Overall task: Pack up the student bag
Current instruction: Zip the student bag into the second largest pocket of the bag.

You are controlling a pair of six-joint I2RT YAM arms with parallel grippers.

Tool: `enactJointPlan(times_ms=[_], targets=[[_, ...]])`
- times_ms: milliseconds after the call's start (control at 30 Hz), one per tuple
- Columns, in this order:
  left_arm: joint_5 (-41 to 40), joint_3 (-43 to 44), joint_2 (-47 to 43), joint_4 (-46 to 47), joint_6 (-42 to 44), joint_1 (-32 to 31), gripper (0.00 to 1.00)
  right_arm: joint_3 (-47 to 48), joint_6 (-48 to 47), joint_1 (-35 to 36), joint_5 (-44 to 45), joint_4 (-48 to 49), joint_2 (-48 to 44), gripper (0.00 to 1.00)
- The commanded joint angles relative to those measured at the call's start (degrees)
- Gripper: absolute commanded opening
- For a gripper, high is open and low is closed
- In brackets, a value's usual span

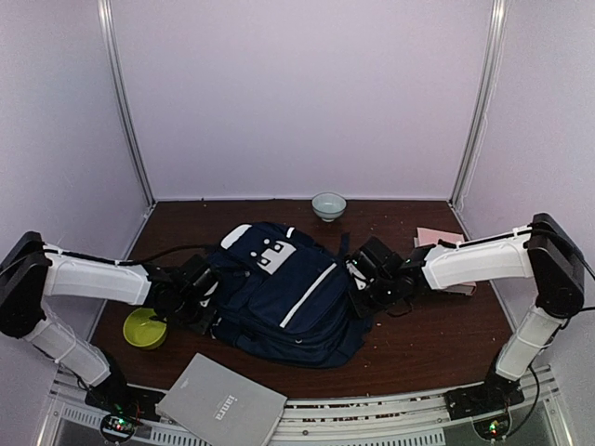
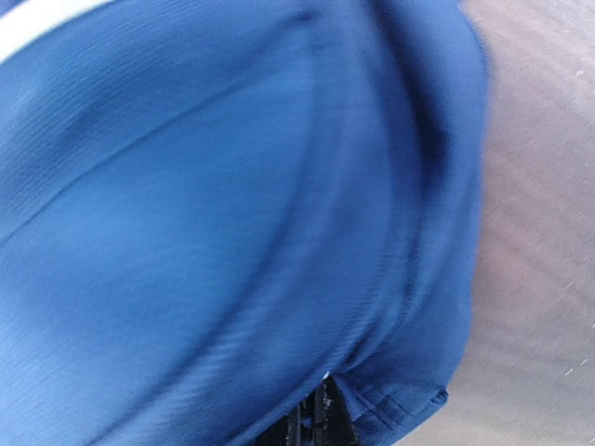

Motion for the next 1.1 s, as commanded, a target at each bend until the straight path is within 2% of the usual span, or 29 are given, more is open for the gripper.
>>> enactJointPlan(times_ms=[0,167,200,300,367,467,600,667,733,867,1000,1067], targets=[[0.32,8.78,4.45,14.85,6.26,0.42,0.00,-2.82,2.99,8.92,-11.94,-2.24,-1.82,0.00],[2.95,15.23,6.05,16.40,12.72,1.46,0.02,-2.39,5.41,14.61,-12.27,-4.07,-7.50,0.00],[3.64,16.21,6.03,16.40,14.32,1.47,0.07,-2.16,5.76,15.47,-12.28,-4.47,-8.47,0.00],[8.35,17.76,3.77,17.63,19.41,1.44,0.33,-1.98,7.20,17.15,-12.87,-4.46,-11.36,0.00],[15.42,17.43,0.84,19.07,22.19,1.31,0.40,-2.61,8.26,17.52,-14.04,-3.04,-13.12,0.00],[21.49,14.71,-5.16,22.23,27.88,-2.02,0.38,-3.65,9.13,17.46,-14.87,-0.77,-14.78,0.00],[20.59,8.48,-12.95,26.62,42.75,-15.27,0.38,-3.66,9.30,16.60,-13.50,-1.78,-14.86,0.00],[22.00,6.89,-14.06,26.76,47.05,-19.94,0.37,-3.92,9.53,15.87,-13.61,-1.79,-14.55,0.00],[24.26,7.80,-12.38,23.72,48.04,-21.53,0.36,-4.20,9.74,15.66,-13.90,-1.64,-14.49,0.00],[20.95,10.77,-6.34,18.20,48.63,-22.96,0.37,-5.26,10.85,15.08,-14.54,-0.78,-15.04,0.00],[20.29,11.78,-2.42,20.28,51.13,-25.66,0.44,-7.96,13.06,13.77,-16.82,2.75,-15.43,0.00],[16.64,13.18,0.70,20.29,52.17,-27.41,0.50,-8.85,13.89,13.64,-17.78,4.73,-15.69,0.00]])
